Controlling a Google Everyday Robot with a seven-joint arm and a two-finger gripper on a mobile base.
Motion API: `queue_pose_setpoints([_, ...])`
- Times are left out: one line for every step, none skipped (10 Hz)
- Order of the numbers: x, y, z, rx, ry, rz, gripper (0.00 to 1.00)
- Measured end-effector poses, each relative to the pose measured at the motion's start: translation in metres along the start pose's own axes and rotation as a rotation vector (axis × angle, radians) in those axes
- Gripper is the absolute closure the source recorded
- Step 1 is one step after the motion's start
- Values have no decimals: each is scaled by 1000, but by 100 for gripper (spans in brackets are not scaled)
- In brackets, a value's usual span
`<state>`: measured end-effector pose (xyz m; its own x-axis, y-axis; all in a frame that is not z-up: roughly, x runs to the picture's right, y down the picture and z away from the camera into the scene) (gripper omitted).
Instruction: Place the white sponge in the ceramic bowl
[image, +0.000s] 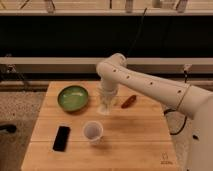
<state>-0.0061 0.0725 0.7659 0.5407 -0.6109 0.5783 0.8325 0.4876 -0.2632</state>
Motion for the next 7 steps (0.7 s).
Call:
queue_pose_setpoints([1,-8,-1,1,6,-7,100])
queue_pose_setpoints([1,-16,-2,0,12,-17,100])
queue_pose_setpoints([-1,-26,-3,-1,17,-29,100])
queue_pose_setpoints([-5,-39,-2,-4,20,-40,100])
queue_pose_setpoints([-9,-50,0,-3,25,-49,100])
queue_pose_setpoints([-13,-64,2,-2,29,-64,100])
queue_pose_setpoints([-15,-75,4,-3,36,-77,100])
